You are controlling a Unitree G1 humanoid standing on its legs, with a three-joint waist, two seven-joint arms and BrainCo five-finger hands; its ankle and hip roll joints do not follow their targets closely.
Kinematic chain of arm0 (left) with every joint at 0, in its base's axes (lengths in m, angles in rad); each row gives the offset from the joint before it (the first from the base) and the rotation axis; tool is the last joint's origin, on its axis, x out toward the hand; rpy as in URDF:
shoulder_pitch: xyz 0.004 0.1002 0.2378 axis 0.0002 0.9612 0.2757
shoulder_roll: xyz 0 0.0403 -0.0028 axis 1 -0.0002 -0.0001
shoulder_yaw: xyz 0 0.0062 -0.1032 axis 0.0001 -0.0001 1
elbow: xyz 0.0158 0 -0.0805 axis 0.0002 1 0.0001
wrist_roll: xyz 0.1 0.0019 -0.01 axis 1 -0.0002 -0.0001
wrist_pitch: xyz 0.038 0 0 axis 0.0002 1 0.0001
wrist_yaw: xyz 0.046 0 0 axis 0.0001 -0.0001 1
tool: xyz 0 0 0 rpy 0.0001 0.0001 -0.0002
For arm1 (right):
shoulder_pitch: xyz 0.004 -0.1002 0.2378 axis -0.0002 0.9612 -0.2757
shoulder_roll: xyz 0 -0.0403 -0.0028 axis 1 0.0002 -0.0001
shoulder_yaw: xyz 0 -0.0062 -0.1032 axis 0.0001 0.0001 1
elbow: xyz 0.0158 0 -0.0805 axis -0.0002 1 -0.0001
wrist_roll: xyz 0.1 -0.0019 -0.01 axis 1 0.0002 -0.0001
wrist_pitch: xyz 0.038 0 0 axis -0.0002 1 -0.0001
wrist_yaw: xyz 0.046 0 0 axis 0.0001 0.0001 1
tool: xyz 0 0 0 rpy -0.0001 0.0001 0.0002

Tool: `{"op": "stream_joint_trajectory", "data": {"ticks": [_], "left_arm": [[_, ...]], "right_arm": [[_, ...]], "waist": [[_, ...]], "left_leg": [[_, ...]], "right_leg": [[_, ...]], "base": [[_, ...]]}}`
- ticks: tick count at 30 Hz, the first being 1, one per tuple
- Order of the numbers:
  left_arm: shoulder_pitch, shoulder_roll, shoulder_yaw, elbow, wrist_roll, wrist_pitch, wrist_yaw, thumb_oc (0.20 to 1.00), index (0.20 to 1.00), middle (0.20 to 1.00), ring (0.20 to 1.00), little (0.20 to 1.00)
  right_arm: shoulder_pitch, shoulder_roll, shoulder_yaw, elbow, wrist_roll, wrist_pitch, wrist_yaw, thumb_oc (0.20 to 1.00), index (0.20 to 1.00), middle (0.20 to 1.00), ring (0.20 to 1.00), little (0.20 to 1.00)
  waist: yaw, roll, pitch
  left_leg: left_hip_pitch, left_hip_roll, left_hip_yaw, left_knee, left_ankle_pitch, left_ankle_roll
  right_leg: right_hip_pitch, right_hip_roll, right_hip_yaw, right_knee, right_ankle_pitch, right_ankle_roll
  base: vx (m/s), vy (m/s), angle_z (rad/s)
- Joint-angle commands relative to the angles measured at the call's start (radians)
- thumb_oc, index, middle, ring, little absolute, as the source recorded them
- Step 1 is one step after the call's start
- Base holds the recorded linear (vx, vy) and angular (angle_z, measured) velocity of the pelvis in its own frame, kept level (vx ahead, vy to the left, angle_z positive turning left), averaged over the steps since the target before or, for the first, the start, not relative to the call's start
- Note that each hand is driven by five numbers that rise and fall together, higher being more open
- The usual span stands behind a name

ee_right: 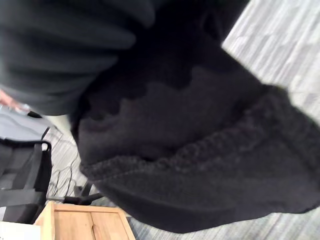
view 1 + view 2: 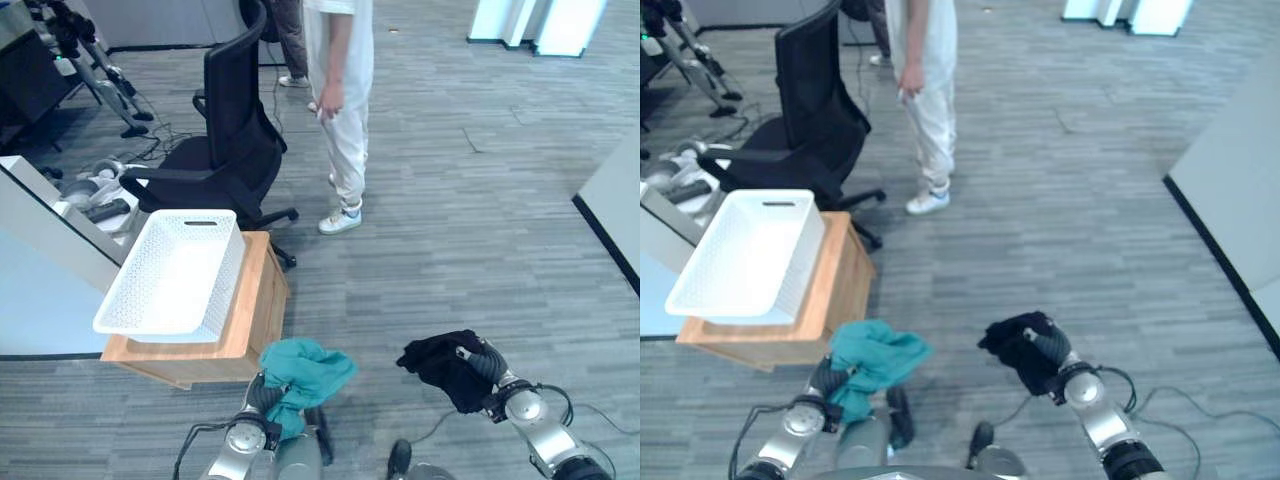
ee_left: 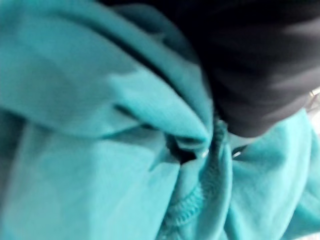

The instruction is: Tidy up the quilt and then pick up the clothes from the bed and put them into the laundry hamper.

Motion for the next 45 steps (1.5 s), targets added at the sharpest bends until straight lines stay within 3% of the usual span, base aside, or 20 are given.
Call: {"op": "stream_joint_trajectory", "data": {"ticks": [1, 2, 3, 5, 10, 11, 12, 14, 16, 19, 20, 22, 24, 27, 30, 31, 34, 38, 42, 45], "left_arm": [[-0.024, 0.066, -0.003, -0.088, 0.031, -0.032, 0.000, 0.200, 0.200, 0.200, 0.200, 0.200], [-0.037, 0.067, -0.012, -0.080, 0.033, -0.032, -0.006, 0.200, 0.200, 0.200, 0.200, 0.200], [-0.045, 0.083, -0.022, -0.088, 0.054, -0.020, 0.009, 0.200, 0.200, 0.200, 0.200, 0.200], [-0.048, 0.092, -0.018, -0.094, 0.056, -0.022, 0.018, 0.200, 0.200, 0.200, 0.200, 0.200], [-0.003, 0.134, 0.022, -0.129, 0.042, -0.045, 0.018, 0.200, 0.200, 0.200, 0.200, 0.200], [-0.016, 0.150, 0.037, -0.129, 0.045, -0.051, 0.014, 0.200, 0.200, 0.200, 0.200, 0.200], [-0.016, 0.150, 0.037, -0.129, 0.045, -0.051, 0.014, 0.200, 0.200, 0.200, 0.200, 0.200], [-0.041, 0.170, 0.052, -0.126, 0.042, -0.051, 0.010, 0.200, 0.200, 0.200, 0.200, 0.200], [-0.050, 0.207, 0.063, -0.141, 0.056, -0.056, 0.004, 0.200, 0.200, 0.200, 0.200, 0.200], [-0.051, 0.219, 0.075, -0.123, 0.048, -0.059, 0.000, 0.200, 0.200, 0.200, 0.200, 0.200], [-0.047, 0.218, 0.085, -0.117, 0.050, -0.056, 0.001, 0.200, 0.200, 0.200, 0.200, 0.200], [-0.056, 0.214, 0.090, -0.116, 0.032, -0.045, -0.001, 0.200, 0.200, 0.200, 0.200, 0.200], [-0.055, 0.217, 0.093, -0.134, 0.033, -0.043, 0.000, 0.200, 0.200, 0.200, 0.200, 0.200], [-0.013, 0.201, 0.105, -0.145, 0.051, -0.045, -0.006, 0.200, 0.200, 0.200, 0.200, 0.200], [0.000, 0.190, 0.101, -0.139, 0.052, -0.042, -0.015, 0.200, 0.200, 0.200, 0.200, 0.200], [0.017, 0.187, 0.101, -0.152, 0.056, -0.044, -0.013, 0.200, 0.200, 0.200, 0.200, 0.200], [0.002, 0.185, 0.083, -0.143, 0.059, -0.041, -0.020, 0.200, 0.200, 0.200, 0.200, 0.200], [-0.014, 0.210, 0.065, -0.161, 0.065, -0.029, -0.021, 0.200, 0.200, 0.200, 0.200, 0.200], [-0.046, 0.222, 0.044, -0.153, 0.058, -0.042, -0.028, 0.200, 0.200, 0.200, 0.200, 0.200], [-0.063, 0.239, 0.044, -0.143, 0.061, -0.046, -0.040, 0.200, 0.200, 0.200, 0.200, 0.200]], "right_arm": [[-0.096, -0.001, -0.024, -0.113, -0.053, -0.072, 0.013, 0.200, 0.200, 0.200, 0.200, 0.200], [-0.095, 0.010, -0.019, -0.120, -0.058, -0.076, 0.017, 0.200, 0.200, 0.200, 0.200, 0.200], [-0.098, 0.025, -0.021, -0.158, -0.058, -0.075, 0.018, 0.200, 0.200, 0.200, 0.200, 0.200], [-0.099, 0.026, -0.026, -0.165, -0.057, -0.077, 0.009, 0.200, 0.200, 0.200, 0.200, 0.200], [-0.071, 0.006, -0.077, -0.168, -0.039, -0.081, -0.019, 0.200, 0.200, 0.200, 0.200, 0.200], [-0.050, 0.007, -0.117, -0.153, -0.023, -0.078, -0.037, 0.200, 0.200, 0.200, 0.200, 0.200], [-0.051, 0.007, -0.117, -0.153, -0.023, -0.079, -0.037, 0.200, 0.200, 0.200, 0.200, 0.200], [-0.022, 0.013, -0.155, -0.146, -0.005, -0.080, -0.050, 0.200, 0.200, 0.200, 0.200, 0.200], [0.001, 0.009, -0.177, -0.149, -0.012, -0.080, -0.051, 0.200, 0.200, 0.200, 0.200, 0.200], [-0.022, 0.013, -0.174, -0.134, -0.002, -0.085, -0.055, 0.200, 0.200, 0.200, 0.200, 0.200], [-0.038, -0.003, -0.179, -0.138, 0.004, -0.094, -0.055, 0.200, 0.200, 0.200, 0.200, 0.200], [-0.041, -0.021, -0.190, -0.143, 0.004, -0.089, -0.076, 0.200, 0.200, 0.200, 0.200, 0.200], [-0.043, -0.025, -0.199, -0.165, 0.006, -0.086, -0.090, 0.200, 0.200, 0.200, 0.200, 0.200], [-0.061, -0.042, -0.217, -0.193, -0.006, -0.077, -0.093, 0.200, 0.200, 0.200, 0.200, 0.200], [-0.066, -0.058, -0.236, -0.217, -0.028, -0.072, -0.101, 0.200, 0.200, 0.200, 0.200, 0.200], [-0.095, -0.076, -0.236, -0.243, -0.043, -0.074, -0.110, 0.200, 0.200, 0.200, 0.200, 0.200], [-0.110, -0.087, -0.256, -0.249, -0.052, -0.080, -0.123, 0.200, 0.200, 0.200, 0.200, 0.200], [-0.208, -0.132, -0.279, -0.371, -0.089, -0.090, -0.154, 0.200, 0.200, 0.200, 0.200, 0.200], [-0.207, -0.170, -0.327, -0.482, -0.069, -0.116, -0.165, 0.200, 0.200, 0.200, 0.200, 0.200], [-0.220, -0.191, -0.337, -0.550, -0.053, -0.130, -0.159, 0.200, 0.200, 0.200, 0.200, 0.200]], "waist": [[0.049, -0.032, -0.025], [0.039, -0.037, -0.020], [0.023, -0.012, -0.006], [0.015, 0.001, -0.002], [-0.021, -0.006, -0.006], [-0.043, -0.011, -0.015], [-0.044, -0.012, -0.016], [-0.054, -0.015, -0.022], [-0.053, -0.026, -0.028], [-0.052, -0.043, -0.031], [-0.056, -0.043, -0.039], [-0.057, -0.048, -0.013], [-0.057, -0.061, -0.002], [-0.042, -0.049, -0.013], [-0.049, -0.028, -0.028], [-0.041, -0.022, -0.039], [-0.050, -0.025, -0.049], [-0.072, -0.027, -0.005], [-0.091, -0.038, -0.015], [-0.095, -0.062, -0.050]], "left_leg": [[0.118, -0.086, -0.067, -0.111, 0.018, 0.068], [0.138, -0.098, -0.071, -0.114, 0.006, 0.093], [0.199, -0.096, -0.153, -0.145, 0.000, 0.111], [0.212, -0.090, -0.180, -0.171, 0.021, 0.120], [0.284, -0.126, -0.403, -0.242, 0.022, 0.088], [0.305, -0.139, -0.523, -0.252, 0.000, 0.071], [0.302, -0.139, -0.524, -0.252, 0.003, 0.070], [0.319, -0.134, -0.624, -0.260, -0.014, 0.053], [0.355, -0.112, -0.686, -0.258, -0.049, 0.026], [0.331, -0.090, -0.695, -0.171, -0.063, -0.005], [0.285, -0.032, -0.639, -0.036, -0.004, -0.061], [0.155, 0.057, -0.525, 0.218, 0.114, -0.057], [0.077, 0.071, -0.419, 0.295, 0.118, -0.049], [0.058, -0.041, -0.267, 0.100, 0.046, -0.012], [0.124, -0.048, -0.169, -0.048, 0.054, -0.003], [0.161, -0.087, -0.249, -0.126, 0.069, 0.004], [0.216, -0.081, -0.248, -0.204, 0.075, 0.012], [0.292, -0.050, -0.289, -0.263, 0.062, 0.037], [0.273, -0.061, -0.376, -0.263, 0.041, 0.018], [0.278, -0.073, -0.424, -0.263, 0.013, 0.012]], "right_leg": [[-0.032, -0.073, 0.085, 0.380, -0.018, 0.107], [-0.077, -0.114, 0.058, 0.537, 0.118, 0.132], [-0.187, -0.131, 0.112, 0.727, 0.157, 0.132], [-0.245, -0.132, 0.142, 0.748, 0.145, 0.132], [-0.297, -0.074, 0.353, 0.306, 0.064, 0.074], [-0.292, -0.047, 0.522, 0.110, 0.054, 0.088], [-0.291, -0.048, 0.521, 0.105, 0.059, 0.088], [-0.321, -0.049, 0.657, 0.019, 0.095, 0.102], [-0.297, -0.093, 0.599, -0.033, 0.107, 0.104], [-0.243, -0.113, 0.535, -0.035, 0.120, 0.117], [-0.176, -0.105, 0.477, -0.041, 0.100, 0.102], [-0.110, -0.105, 0.390, -0.041, 0.077, 0.048], [-0.078, -0.089, 0.356, -0.041, 0.058, 0.016], [-0.050, -0.059, 0.325, -0.041, 0.024, 0.016], [-0.038, -0.041, 0.290, -0.041, 0.003, 0.024], [-0.044, -0.033, 0.284, -0.023, 0.008, 0.025], [-0.056, -0.031, 0.252, 0.035, 0.001, 0.031], [-0.283, -0.029, 0.312, 0.473, 0.076, 0.132], [-0.255, -0.050, 0.409, 0.229, 0.014, 0.077], [-0.218, -0.092, 0.487, 0.024, 0.062, 0.081]], "base": [[0.50, 0.061, 0.50], [0.75, 0.026, 0.53], [0.40, -0.086, 1.13], [0.24, -0.091, 2.16], [0.36, -0.293, 2.00], [0.40, -0.342, 1.60], [0.41, -0.356, 1.06], [0.31, -0.330, 2.09], [0.34, -0.443, 2.02], [0.21, -0.417, 1.55], [0.18, -0.405, 0.76], [0.15, -0.477, 0.90], [0.13, -0.316, 0.67], [0.26, -0.116, 0.14], [0.20, 0.033, 0.06], [0.14, 0.025, 0.18], [0.16, 0.018, 0.03], [0.11, 0.006, 0.25], [0.15, -0.103, 0.73], [0.19, -0.164, 0.99]]}}
